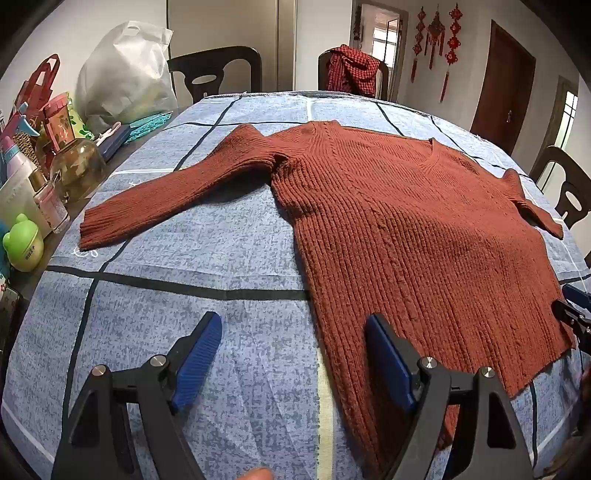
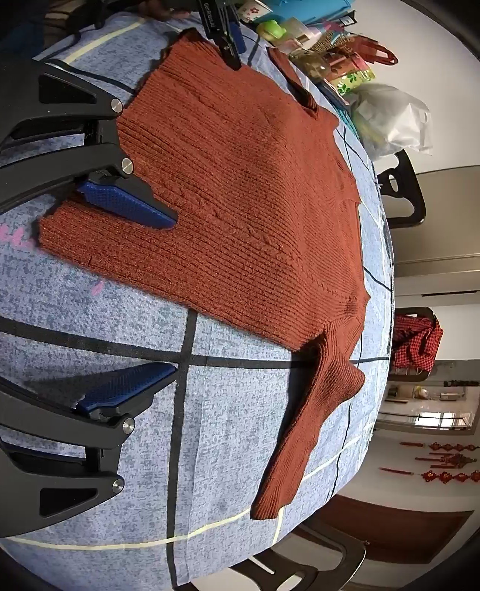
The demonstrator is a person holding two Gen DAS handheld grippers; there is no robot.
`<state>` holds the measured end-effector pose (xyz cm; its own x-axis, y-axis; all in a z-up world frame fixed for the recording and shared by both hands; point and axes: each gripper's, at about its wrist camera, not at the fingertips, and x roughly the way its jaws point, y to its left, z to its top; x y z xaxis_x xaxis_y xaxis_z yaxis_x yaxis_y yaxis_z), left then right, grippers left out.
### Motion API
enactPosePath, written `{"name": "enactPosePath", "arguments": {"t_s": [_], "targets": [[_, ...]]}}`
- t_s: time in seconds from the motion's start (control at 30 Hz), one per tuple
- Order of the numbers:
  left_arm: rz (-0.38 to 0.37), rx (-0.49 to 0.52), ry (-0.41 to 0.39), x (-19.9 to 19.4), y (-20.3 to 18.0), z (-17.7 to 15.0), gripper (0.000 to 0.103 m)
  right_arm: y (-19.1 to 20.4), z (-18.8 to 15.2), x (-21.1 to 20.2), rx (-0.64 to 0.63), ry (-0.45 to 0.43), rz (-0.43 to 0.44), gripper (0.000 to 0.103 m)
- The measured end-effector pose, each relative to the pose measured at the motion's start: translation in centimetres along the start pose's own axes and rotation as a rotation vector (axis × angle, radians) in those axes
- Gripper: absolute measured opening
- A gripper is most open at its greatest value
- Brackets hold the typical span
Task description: Fold small clothes
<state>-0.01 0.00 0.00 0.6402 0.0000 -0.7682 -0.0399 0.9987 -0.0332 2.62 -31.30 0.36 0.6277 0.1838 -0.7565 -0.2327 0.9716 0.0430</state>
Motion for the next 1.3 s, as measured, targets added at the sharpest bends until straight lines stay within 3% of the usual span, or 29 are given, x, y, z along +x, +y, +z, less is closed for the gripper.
{"name": "enactPosePath", "arguments": {"t_s": [1.3], "targets": [[0.016, -0.022, -0.009, -0.20, -0.13, 0.09, 0.082, -0.10, -0.09, -0.02, 0.006, -0.002, 0.007, 0.075]]}}
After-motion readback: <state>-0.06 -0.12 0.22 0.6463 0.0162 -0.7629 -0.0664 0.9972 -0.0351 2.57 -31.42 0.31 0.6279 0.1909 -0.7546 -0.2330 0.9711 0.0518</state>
